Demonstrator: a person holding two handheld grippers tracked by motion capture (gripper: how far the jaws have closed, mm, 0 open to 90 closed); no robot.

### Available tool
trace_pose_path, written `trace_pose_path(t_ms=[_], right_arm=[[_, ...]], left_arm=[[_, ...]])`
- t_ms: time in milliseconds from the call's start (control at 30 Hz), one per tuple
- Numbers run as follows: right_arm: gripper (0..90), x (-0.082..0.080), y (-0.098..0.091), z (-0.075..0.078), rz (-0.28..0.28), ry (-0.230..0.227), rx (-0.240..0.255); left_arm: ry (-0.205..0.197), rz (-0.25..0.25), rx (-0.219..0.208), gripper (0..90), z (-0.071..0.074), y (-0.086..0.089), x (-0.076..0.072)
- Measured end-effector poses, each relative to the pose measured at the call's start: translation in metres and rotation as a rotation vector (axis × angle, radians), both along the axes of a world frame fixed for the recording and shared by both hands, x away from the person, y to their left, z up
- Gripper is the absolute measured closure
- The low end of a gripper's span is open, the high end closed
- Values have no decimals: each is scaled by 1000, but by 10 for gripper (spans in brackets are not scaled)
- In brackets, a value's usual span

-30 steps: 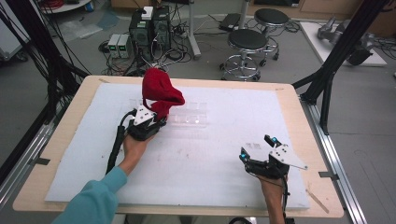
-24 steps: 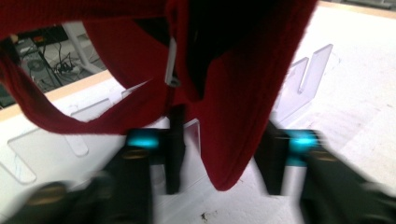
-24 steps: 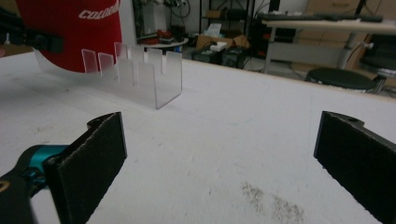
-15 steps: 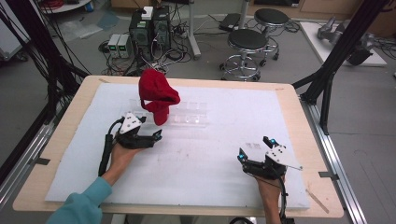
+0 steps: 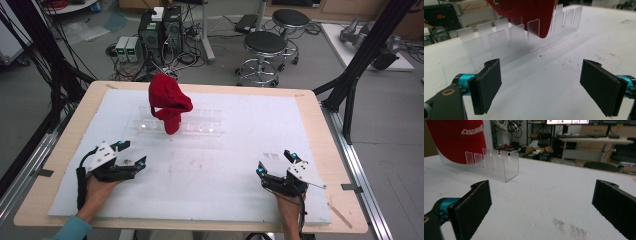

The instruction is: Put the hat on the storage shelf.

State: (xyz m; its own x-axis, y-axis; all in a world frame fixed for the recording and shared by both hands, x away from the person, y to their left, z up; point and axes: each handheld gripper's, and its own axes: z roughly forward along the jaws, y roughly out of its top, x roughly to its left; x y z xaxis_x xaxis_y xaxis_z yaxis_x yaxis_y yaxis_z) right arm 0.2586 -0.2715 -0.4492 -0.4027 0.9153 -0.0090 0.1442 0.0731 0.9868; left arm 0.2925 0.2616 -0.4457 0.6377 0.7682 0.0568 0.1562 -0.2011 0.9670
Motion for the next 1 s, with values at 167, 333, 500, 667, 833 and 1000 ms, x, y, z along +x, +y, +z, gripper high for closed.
trace_pose_path(t_ms=[167, 333, 500, 667, 833, 1000], right_arm=[[13, -3, -1, -1, -10, -27, 6], [14, -5, 0, -2, -18, -43, 1], [13, -5, 1, -2, -20, -40, -4], [13, -5, 1, -2, -18, -38, -4], [14, -5, 2, -2, -14, -38, -11], [13, -5, 2, -2, -13, -46, -18]], left_arm=[[-106, 24, -72, 180, -5, 21, -17], [-134, 36, -93, 179, -6, 23, -21], [-131, 43, -124, 177, -6, 26, -21], [-131, 47, -134, 179, -7, 27, -21], [-134, 54, -132, 181, -7, 26, -21], [-127, 52, -149, 181, -7, 28, -21]])
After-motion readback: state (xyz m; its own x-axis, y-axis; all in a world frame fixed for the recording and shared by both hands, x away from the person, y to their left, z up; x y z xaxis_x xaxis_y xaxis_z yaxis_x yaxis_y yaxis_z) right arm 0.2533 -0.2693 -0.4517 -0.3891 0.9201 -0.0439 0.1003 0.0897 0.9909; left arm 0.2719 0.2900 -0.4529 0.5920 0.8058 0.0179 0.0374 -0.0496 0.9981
